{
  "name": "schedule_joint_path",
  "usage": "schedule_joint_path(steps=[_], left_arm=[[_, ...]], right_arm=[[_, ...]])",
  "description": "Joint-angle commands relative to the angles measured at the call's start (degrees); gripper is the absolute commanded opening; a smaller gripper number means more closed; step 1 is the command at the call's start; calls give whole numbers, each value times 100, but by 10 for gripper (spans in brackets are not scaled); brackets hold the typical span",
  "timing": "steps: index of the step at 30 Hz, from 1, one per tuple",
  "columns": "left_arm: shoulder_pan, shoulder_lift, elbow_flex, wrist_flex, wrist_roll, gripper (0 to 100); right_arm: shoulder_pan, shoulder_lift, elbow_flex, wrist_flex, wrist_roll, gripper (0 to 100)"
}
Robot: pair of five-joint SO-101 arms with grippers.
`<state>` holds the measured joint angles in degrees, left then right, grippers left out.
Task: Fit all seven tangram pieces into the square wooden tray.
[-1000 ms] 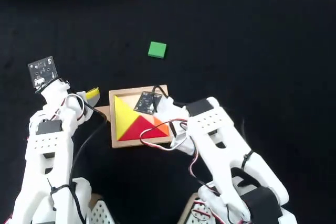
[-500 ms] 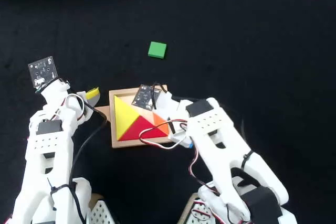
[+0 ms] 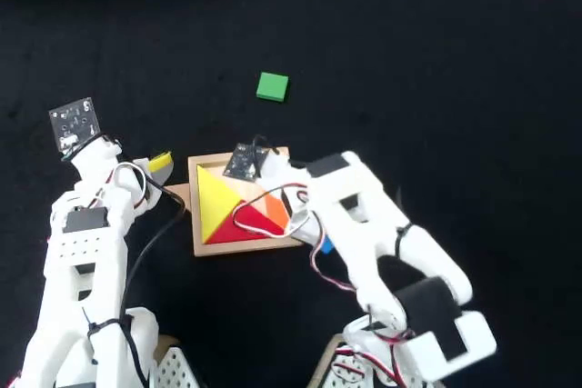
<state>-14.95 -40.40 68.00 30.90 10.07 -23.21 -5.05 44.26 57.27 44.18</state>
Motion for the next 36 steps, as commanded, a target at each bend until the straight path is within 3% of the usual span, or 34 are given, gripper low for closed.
schedule_joint_path(steps=[1,14,29,36], left_arm=[[-40,9,-40,-97,53,318],[-40,9,-40,-105,53,318],[-31,9,-40,-105,53,318],[-31,9,-40,-105,53,318]], right_arm=[[255,312,-119,-325,35,204],[571,356,-268,-510,352,230],[607,303,-743,-571,519,112],[993,303,-1077,-536,484,73]])
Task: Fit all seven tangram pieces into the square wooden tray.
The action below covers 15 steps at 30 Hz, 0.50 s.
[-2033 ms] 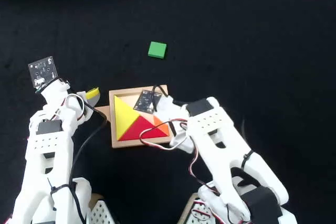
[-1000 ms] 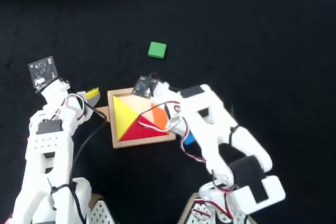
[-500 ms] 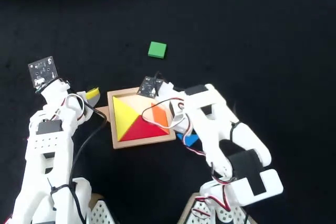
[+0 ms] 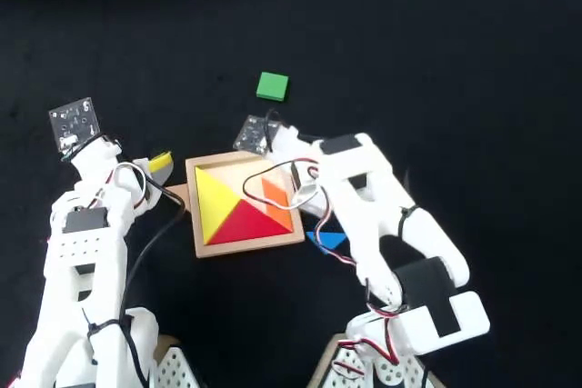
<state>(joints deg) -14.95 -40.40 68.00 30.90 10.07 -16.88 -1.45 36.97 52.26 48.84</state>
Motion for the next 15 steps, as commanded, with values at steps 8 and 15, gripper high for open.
schedule_joint_path(steps=[8,15], left_arm=[[-22,9,-40,-105,70,318],[-22,9,-31,-105,70,318]], right_arm=[[545,-22,-382,-360,-378,64],[536,-13,-374,-396,-624,106]])
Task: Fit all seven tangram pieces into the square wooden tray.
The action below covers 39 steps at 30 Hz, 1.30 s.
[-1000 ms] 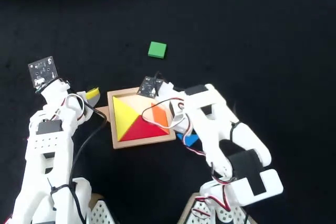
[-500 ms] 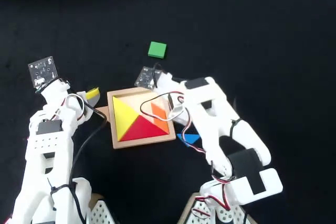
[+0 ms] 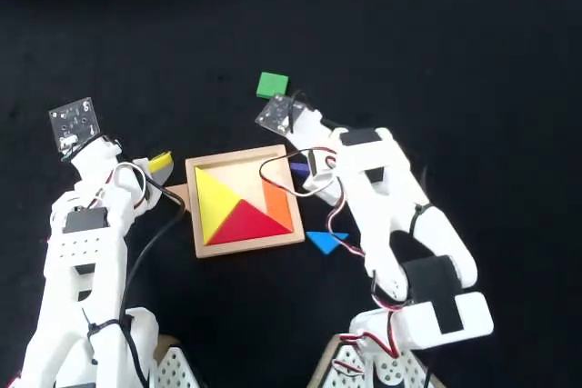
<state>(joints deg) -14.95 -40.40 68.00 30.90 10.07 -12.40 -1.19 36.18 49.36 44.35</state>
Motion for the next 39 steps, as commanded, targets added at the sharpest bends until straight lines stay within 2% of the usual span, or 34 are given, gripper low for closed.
schedule_joint_path(steps=[1,4,10,16,22,25,30,32,35,39], left_arm=[[-22,9,-31,-105,70,318],[-22,9,-31,-105,70,318],[-22,9,-31,-105,70,318],[-22,9,-31,-105,79,318],[-22,9,-31,-105,79,318],[-22,9,-31,-105,79,318],[-22,9,-31,-105,79,318],[-22,9,-31,-105,79,318],[-22,9,-31,-105,88,318],[154,9,13,-105,88,318]], right_arm=[[88,-40,-295,-105,-220,136],[70,-40,-303,-123,-202,176],[53,-31,-312,-396,-176,136],[-343,-31,-532,-132,-176,133],[-501,-22,-567,-70,-97,27],[-501,-22,-549,53,149,21],[-466,-4,-813,308,141,10],[-404,-136,-1165,730,132,11],[-431,-382,-1745,1284,-334,11],[-818,-391,-2114,1618,-1477,11]])
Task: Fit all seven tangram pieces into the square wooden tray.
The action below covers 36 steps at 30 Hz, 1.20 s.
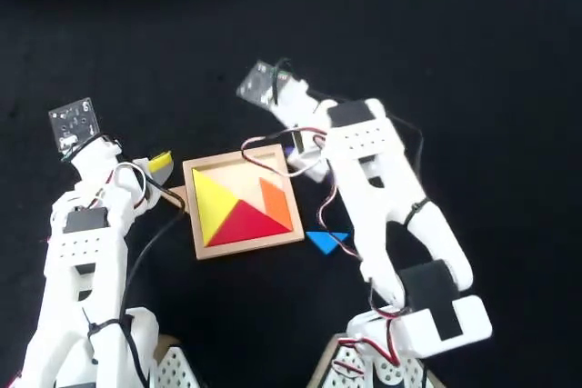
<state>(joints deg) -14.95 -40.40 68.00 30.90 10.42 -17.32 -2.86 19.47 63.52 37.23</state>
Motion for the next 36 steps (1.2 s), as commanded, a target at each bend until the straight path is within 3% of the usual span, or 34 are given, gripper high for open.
schedule_joint_path(steps=[1,8,13,29,36], left_arm=[[198,9,22,-105,53,318],[207,9,207,-360,290,317],[215,9,295,-501,299,317],[215,9,286,-510,299,317],[215,9,286,-510,299,317]], right_arm=[[-457,-171,-444,193,-1064,11],[-1134,488,-813,149,-2198,11],[-1380,1174,-1367,264,-2242,11],[-826,2642,-2615,633,-2198,18],[-826,2651,-2791,1037,-2198,226]])
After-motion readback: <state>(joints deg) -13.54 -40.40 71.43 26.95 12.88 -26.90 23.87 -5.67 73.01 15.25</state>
